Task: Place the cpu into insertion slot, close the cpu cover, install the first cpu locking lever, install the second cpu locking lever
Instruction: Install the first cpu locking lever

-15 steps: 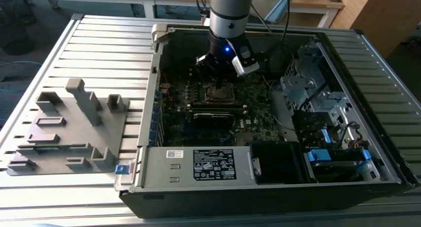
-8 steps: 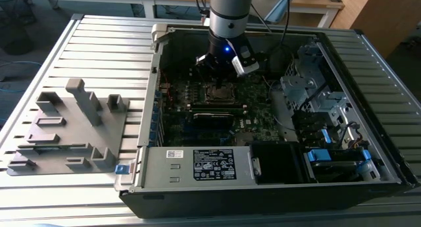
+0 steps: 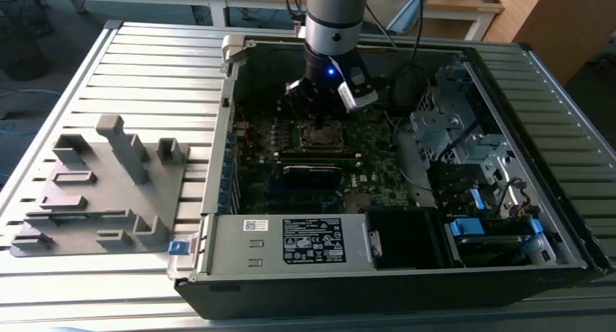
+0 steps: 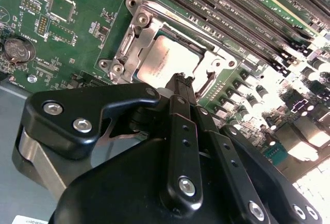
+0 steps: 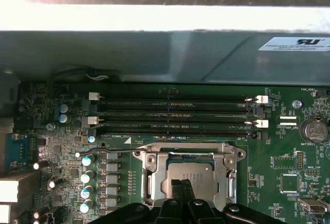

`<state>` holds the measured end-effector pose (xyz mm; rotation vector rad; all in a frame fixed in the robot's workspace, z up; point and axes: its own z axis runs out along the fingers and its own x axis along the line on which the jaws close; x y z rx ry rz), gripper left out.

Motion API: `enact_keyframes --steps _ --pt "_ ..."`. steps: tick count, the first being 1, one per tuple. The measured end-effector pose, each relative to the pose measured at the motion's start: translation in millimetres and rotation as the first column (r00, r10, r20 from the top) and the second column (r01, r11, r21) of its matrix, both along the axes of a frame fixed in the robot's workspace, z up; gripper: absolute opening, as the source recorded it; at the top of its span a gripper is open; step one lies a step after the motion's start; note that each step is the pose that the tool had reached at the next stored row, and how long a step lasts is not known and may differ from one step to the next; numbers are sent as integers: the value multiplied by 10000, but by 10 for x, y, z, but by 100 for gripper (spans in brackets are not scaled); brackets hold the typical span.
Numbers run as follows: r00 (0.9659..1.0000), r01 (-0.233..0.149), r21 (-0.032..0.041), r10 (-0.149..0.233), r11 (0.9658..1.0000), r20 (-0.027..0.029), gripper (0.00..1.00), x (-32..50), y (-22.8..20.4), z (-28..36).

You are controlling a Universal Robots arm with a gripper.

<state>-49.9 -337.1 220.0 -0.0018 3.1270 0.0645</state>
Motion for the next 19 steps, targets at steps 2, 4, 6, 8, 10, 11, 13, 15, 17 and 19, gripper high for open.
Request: enact_keyframes --steps 2,4,6,8,10,11,13,15,17,19 --pt "10000 0 0 0 10000 0 11 -15 0 0" --pt "10000 0 0 0 10000 0 11 -30 0 0" --pt "10000 0 1 0 10000 1 11 -44 0 0" --pt "10000 0 0 0 10000 0 11 -52 0 0" --pt "10000 -1 0 1 10000 0 11 -54 0 0" --pt "10000 -1 0 1 10000 0 11 -57 0 0" --pt "10000 -1 1 1 10000 0 11 -59 0 0" --pt "10000 2 0 -2 10000 0 11 -64 0 0" --pt "10000 -1 0 1 10000 0 11 -73 0 0" --pt "10000 0 0 0 10000 0 11 -81 0 0"
